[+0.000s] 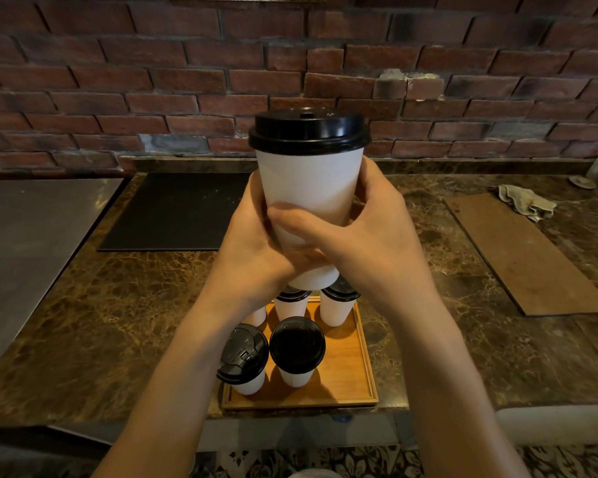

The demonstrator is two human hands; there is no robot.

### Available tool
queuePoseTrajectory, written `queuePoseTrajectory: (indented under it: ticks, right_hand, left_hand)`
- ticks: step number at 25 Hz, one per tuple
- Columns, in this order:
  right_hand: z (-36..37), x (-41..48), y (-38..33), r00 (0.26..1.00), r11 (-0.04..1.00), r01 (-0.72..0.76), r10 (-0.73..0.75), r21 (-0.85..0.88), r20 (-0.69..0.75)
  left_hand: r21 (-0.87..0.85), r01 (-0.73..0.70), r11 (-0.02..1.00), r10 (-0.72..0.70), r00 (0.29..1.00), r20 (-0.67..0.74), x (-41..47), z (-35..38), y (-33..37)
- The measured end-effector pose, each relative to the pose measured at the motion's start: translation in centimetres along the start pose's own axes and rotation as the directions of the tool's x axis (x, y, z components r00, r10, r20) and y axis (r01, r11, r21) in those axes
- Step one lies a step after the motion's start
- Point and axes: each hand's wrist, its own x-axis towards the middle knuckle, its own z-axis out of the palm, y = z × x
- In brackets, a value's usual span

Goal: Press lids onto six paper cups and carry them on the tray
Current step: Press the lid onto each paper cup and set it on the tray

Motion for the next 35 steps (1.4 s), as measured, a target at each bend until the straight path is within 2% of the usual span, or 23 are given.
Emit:
queuePoseTrajectory:
  ticks: [5, 9, 18, 23, 30, 35]
  right_hand:
    - [0.6, -0.6, 0.0, 0.996, 0.996, 0.033, -0.039, -0.086, -0.077]
    - [0.2, -0.3, -0.2, 0.996, 0.997, 0.061, -0.064, -0.047, -0.06]
    - [-1.3, 0.5, 0.0, 0.976, 0.977, 0.109, -0.14, 0.182, 0.166]
    - [-1.8, 0.7, 0.5, 0.96, 0.959, 0.058, -0.13, 0.278, 0.248]
    - [-1.8, 0.7, 0.4, 0.961, 0.973, 0.036, -0.097, 0.23, 0.26]
    - [-0.9, 0.6, 0.3, 0.985, 0.993, 0.012, -0.031, 0.116, 0.169]
  left_hand:
    - [0.008, 0.0, 1.0, 0.0, 1.0, -0.02, 0.2, -0.1, -0.2]
    - [0.042, 0.007, 0.999, -0.007, 1.0, -0.015, 0.4, -0.4, -0.2]
    - [0.07, 0.029, 0.997, -0.04, 0.985, 0.17, 0.2, -2.0, 0.4]
    - [-0.016, 0.091, 0.996, -0.084, 0.964, 0.253, 0.2, -2.2, 0.3]
    - [-0.028, 0.088, 0.996, -0.083, 0.984, 0.159, 0.1, -1.9, 0.1]
    - [0.039, 0.06, 0.997, -0.062, 0.996, 0.063, 0.1, -1.3, 0.0]
